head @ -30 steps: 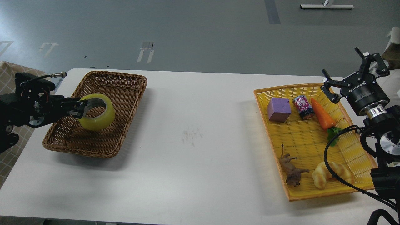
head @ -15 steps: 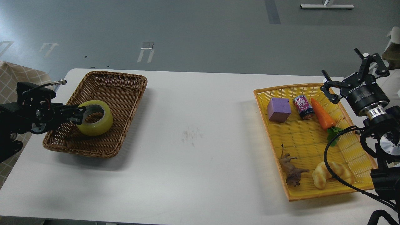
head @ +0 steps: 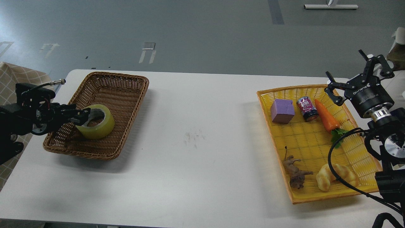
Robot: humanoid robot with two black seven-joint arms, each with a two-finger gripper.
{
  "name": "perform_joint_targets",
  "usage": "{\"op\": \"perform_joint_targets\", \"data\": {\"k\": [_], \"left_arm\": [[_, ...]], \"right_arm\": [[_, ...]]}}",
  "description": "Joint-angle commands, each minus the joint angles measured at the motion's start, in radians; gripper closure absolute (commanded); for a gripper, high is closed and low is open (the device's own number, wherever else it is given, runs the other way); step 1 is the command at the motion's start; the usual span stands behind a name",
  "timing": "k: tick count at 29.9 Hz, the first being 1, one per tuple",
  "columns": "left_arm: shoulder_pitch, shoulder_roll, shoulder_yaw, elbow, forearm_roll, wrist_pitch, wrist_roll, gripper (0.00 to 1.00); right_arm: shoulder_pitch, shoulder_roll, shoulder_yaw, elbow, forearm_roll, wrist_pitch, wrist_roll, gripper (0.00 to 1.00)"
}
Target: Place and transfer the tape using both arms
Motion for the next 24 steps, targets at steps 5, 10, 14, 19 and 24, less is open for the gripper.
{"op": "perform_joint_targets", "data": {"k": [5,10,14,19,24], "left_arm": [[-0.025,0.001,-0.016,-0.021,-0.144,-0.005,-0.023,0.1],[-0.112,-0.035,-0.053,-0.029,-0.641,-0.013,-0.063,0.02],[-0.117,-0.054,-0.089,-0.026,-1.018,-0.017,-0.091,0.02],[-0.146,-0.13,-0.128,-0.025,-1.328,-0.02,-0.094,0.02],[-0.117,-0.238,-0.289,-0.02,-1.367,-0.062,-0.092,0.02]], "right_arm": [[0.0,0.0,0.0,0.003,0.0,0.0,0.0,0.0],[0.003,-0.002,0.0,0.004,0.0,0.0,0.0,0.0],[0.003,0.0,0.0,0.004,0.0,0.0,0.0,0.0],[0.006,0.0,0.002,0.021,0.0,0.0,0.0,0.0],[0.02,-0.005,-0.004,0.023,-0.002,0.0,0.0,0.0]]}}
